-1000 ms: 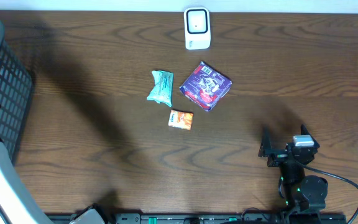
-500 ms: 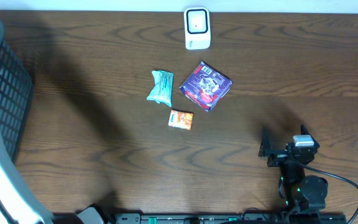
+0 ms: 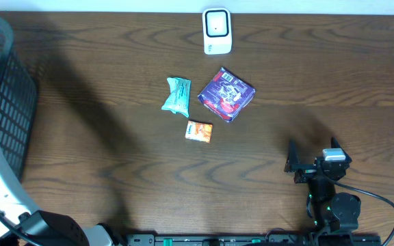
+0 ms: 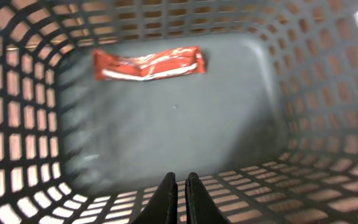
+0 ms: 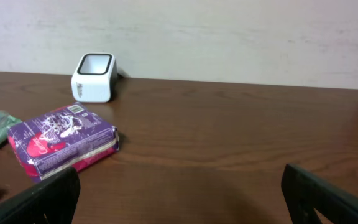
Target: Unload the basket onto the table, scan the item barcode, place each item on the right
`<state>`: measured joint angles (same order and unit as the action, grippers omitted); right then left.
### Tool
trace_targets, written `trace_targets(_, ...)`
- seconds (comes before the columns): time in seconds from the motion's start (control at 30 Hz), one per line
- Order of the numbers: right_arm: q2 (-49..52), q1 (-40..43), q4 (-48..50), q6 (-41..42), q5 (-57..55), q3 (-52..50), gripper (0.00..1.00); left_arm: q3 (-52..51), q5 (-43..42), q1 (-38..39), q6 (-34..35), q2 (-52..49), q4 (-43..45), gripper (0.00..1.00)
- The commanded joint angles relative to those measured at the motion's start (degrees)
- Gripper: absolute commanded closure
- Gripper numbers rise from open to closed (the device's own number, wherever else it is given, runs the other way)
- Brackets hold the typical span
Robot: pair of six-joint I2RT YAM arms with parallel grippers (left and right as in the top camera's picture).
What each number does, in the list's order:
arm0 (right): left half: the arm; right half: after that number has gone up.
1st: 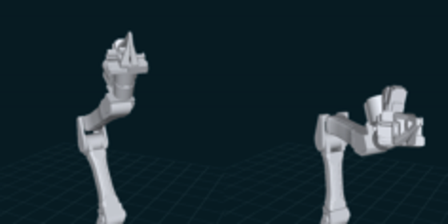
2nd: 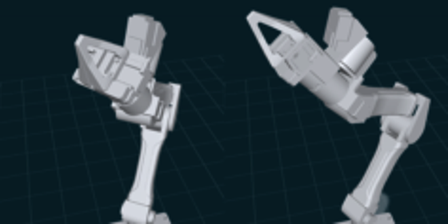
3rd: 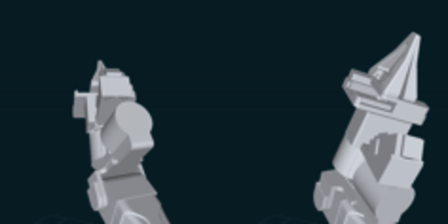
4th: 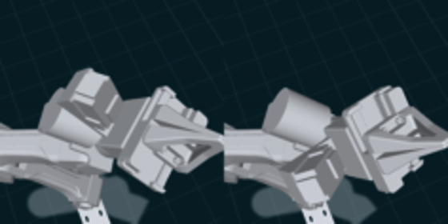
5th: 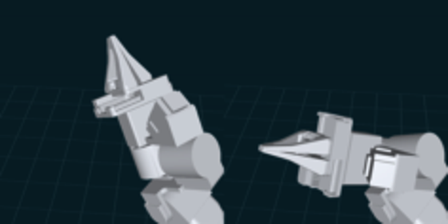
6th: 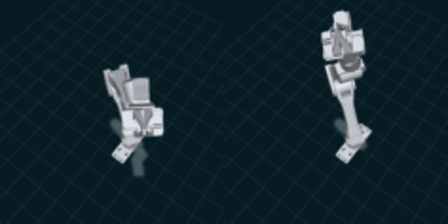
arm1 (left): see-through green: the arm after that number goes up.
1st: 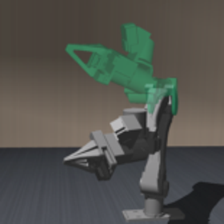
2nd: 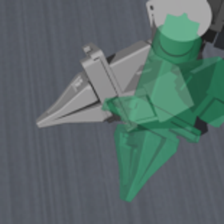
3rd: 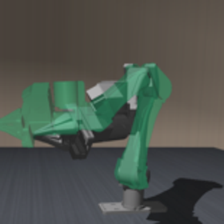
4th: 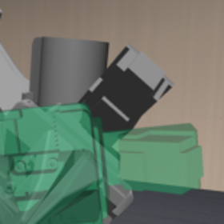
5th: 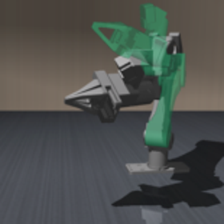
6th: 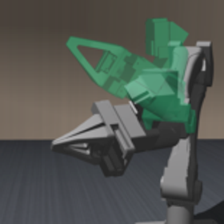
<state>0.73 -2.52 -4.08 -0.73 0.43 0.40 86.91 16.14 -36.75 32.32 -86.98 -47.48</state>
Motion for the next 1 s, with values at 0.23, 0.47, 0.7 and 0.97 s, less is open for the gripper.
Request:
trace_targets(0.23,-0.13,0.39,-0.24,-0.63,0.31,-0.09,0.01,0.02,-9.4,0.17,-0.79,7.04,2.86,0.93)
trace_targets(0.47,-0.13,0.39,-0.24,-0.61,0.31,-0.09,0.01,0.0,-10.54,0.17,-5.05,7.5,8.72,0.92)
trace_targets(0.7,-0.13,0.39,-0.24,-0.61,0.31,-0.09,0.01,0.0,-11.32,-0.9,-10.93,1.75,15.39,0.92)
trace_targets(0.97,-0.13,0.39,-0.24,-0.61,0.31,-0.09,0.01,0.0,-35.76,-6.93,-16.9,-6.91,17.18,0.93)
